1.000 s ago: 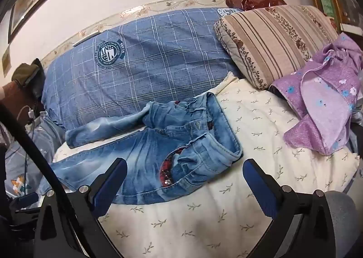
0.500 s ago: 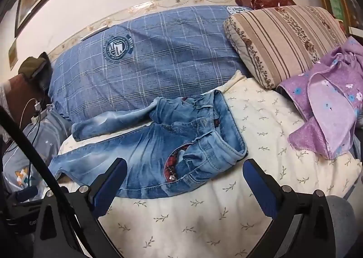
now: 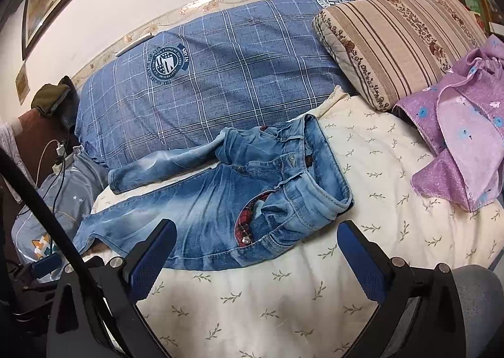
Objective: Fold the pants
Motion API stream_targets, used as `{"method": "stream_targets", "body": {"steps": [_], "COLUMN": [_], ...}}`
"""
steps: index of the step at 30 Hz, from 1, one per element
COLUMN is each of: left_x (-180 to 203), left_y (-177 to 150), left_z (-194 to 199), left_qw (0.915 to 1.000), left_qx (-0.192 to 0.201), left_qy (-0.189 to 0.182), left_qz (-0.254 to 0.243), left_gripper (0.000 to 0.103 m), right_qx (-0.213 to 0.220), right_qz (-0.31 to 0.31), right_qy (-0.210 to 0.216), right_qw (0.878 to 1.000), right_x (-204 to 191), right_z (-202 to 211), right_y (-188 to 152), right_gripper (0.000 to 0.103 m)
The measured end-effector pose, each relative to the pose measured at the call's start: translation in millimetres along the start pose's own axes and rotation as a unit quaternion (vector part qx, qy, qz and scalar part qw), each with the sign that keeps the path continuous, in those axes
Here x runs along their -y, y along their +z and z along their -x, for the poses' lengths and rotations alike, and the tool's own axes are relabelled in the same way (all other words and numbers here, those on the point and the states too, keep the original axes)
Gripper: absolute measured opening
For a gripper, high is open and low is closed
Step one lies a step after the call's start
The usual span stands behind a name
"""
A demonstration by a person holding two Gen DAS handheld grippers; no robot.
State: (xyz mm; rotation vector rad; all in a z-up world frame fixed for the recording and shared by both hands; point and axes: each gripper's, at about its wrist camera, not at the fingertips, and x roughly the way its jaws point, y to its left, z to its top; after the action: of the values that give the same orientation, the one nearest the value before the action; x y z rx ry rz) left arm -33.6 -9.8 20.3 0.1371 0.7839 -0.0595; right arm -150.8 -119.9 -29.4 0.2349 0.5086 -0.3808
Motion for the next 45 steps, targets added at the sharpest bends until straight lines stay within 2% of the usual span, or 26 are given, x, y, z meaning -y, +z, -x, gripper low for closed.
{"method": "stream_targets", "body": {"steps": [18, 45], "left_x": [-0.2, 2.6], "left_y": [-1.3, -4.4], "left_z": [-1.6, -9.7], "left_qw": [1.0, 0.9999], "left_qx": [-0.003, -0.012], "left_qy": [0.0, -0.006], "left_qz": [0.006, 0.007], "left_gripper": [0.091, 0.091], "right_qx": [0.003, -0.01], "right_qz": [0.008, 0.019], "right_qy": [0.003, -0.02], "right_qw": [1.0, 1.0], "right_x": [-4.5, -4.7], "right_z": [0.7, -4.1], "right_y": [-0.7, -1.4], "right_gripper": [0.101, 0.1]}}
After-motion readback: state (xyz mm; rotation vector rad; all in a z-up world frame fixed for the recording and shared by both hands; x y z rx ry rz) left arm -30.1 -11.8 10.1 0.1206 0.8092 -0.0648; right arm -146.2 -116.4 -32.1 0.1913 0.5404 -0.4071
